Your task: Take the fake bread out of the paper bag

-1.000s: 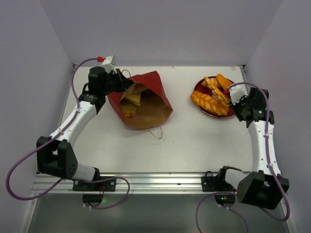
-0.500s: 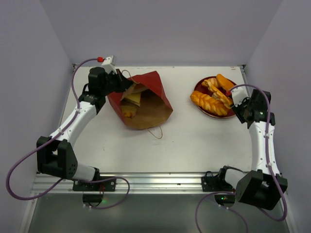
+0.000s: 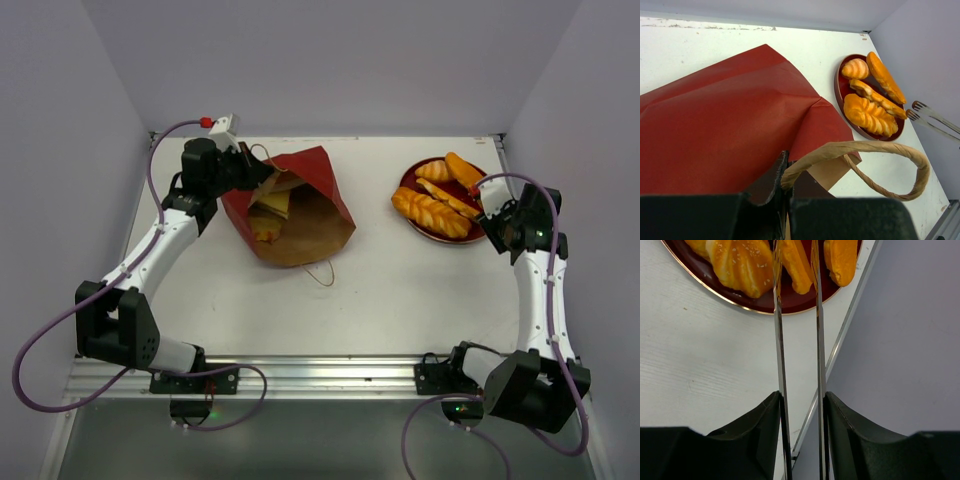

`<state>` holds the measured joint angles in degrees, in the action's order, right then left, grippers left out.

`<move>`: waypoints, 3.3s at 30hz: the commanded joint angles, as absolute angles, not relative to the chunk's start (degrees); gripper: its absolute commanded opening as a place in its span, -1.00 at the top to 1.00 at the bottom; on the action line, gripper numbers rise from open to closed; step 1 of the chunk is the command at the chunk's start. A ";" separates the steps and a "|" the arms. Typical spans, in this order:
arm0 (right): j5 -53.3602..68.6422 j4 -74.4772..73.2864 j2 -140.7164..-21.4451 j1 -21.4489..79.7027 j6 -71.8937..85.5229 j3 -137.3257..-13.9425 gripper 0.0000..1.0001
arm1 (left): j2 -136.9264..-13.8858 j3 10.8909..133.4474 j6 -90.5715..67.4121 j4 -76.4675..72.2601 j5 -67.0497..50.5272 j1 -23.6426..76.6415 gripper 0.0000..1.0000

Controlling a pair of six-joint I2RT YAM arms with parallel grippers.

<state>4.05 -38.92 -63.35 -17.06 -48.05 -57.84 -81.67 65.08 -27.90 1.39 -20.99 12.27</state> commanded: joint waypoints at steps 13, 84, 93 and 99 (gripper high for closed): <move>25.73 -49.55 -58.45 -17.49 -50.53 -64.95 0.34 | -80.42 65.21 -28.04 0.97 -21.97 11.60 1.00; -16.60 -16.80 -89.64 56.86 -43.59 -69.26 0.27 | -78.05 60.47 -25.84 3.69 -26.54 11.78 1.00; -18.46 -15.55 -91.05 58.62 -43.95 -69.17 0.04 | -78.05 59.68 -26.10 2.81 -26.98 11.78 1.00; -19.42 -14.77 -93.34 59.24 -44.30 -69.35 0.01 | -77.87 59.68 -26.28 2.55 -27.07 11.78 1.00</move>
<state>-17.26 -17.87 -92.16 58.78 -43.29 -67.40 -79.46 60.10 -26.76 1.98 -26.00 12.01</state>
